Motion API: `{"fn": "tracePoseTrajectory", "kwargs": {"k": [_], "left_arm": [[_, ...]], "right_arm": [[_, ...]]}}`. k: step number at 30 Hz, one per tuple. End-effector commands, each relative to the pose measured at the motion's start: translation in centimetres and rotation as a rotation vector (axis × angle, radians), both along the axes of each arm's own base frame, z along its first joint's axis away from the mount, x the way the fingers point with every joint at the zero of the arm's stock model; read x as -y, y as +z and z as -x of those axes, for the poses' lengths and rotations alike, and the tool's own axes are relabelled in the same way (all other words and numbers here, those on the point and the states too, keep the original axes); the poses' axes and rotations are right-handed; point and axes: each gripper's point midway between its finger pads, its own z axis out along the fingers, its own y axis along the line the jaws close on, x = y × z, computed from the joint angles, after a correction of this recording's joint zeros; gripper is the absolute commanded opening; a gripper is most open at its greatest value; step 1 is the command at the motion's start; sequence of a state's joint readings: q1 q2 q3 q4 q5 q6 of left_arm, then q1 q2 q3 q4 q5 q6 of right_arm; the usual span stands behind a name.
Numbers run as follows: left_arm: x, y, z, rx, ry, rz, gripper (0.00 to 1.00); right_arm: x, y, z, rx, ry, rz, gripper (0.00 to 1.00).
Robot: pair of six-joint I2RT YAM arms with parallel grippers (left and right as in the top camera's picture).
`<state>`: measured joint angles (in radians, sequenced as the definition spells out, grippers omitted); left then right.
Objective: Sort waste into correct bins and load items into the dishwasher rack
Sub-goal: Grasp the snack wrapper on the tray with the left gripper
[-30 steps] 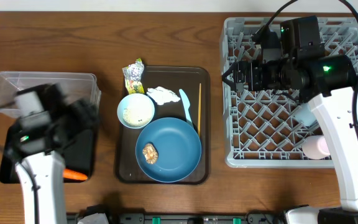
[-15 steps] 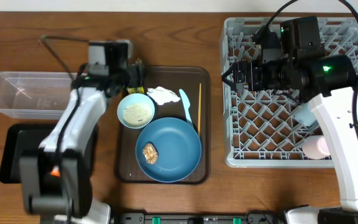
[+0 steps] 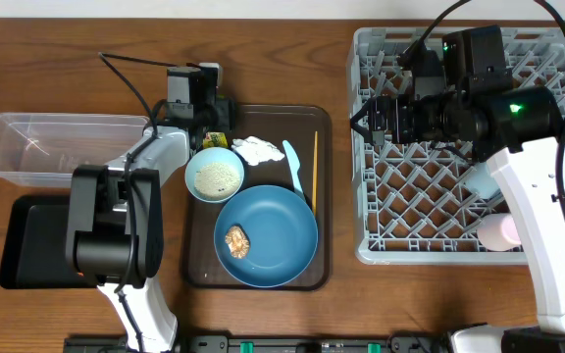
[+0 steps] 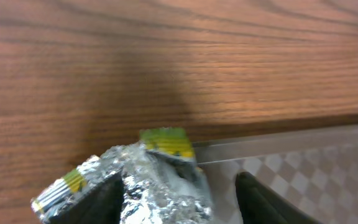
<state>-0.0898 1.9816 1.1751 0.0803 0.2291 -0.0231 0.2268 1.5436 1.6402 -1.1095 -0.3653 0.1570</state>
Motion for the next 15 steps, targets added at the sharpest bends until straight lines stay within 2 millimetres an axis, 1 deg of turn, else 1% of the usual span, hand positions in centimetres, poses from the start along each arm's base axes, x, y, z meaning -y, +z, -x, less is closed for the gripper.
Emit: {"fn": "tracePoseTrajectory", "kwargs": {"k": [1,3,4,5,6,7,8,9,10,12,13,15], "left_arm": [[-0.7,0.2,-0.6,0.017,0.020,-0.043,0.42],[-0.7,0.1,-0.4,0.007,0.021,-0.042,0.31],[-0.7,0.5,-0.4,0.011,0.031,-0.032,0.27],[-0.5,1.4,-0.5,0.026,0.029,-0.018,0.27],[-0.3,2.3,-0.6,0.044,0.023,-0.009,0.25],[-0.1,3.6,-0.6,0.069,0.014,0.003,0.20],[0.1,5.4,-0.6,0.100,0.007,0.013,0.10],[0.1,7.2,-0.4,0.129,0.006,0.016,0.06],[0.0,9.0,-0.1,0.154,0.007,0.018,0.06],[-0.4,11.8,0.8,0.184,0.018,0.013,0.06],[-1.1,13.4,1.7,0.192,0.039,-0.001,0.06],[-2.4,14.9,3.2,0.182,0.082,-0.032,0.06]], "right_arm": [[-0.1,-0.1,0.0,-0.006,-0.004,0.000,0.99],[-0.1,-0.1,0.0,-0.005,-0.004,0.000,0.99],[-0.1,-0.1,0.0,-0.006,-0.004,0.000,0.99],[-0.1,-0.1,0.1,-0.008,-0.004,0.001,0.99],[-0.1,-0.1,0.1,-0.010,-0.003,0.001,0.99],[0.0,-0.2,0.2,-0.013,-0.003,0.002,0.99],[0.0,-0.2,0.3,-0.016,-0.003,0.003,0.99],[0.0,-0.3,0.3,-0.020,-0.003,0.003,0.99],[0.0,-0.3,0.4,-0.022,-0.003,0.004,0.99],[0.0,-0.3,0.4,-0.024,-0.004,0.005,0.99],[0.0,-0.3,0.4,-0.024,-0.004,0.005,0.99],[0.0,-0.3,0.4,-0.024,-0.004,0.005,0.99]]}}
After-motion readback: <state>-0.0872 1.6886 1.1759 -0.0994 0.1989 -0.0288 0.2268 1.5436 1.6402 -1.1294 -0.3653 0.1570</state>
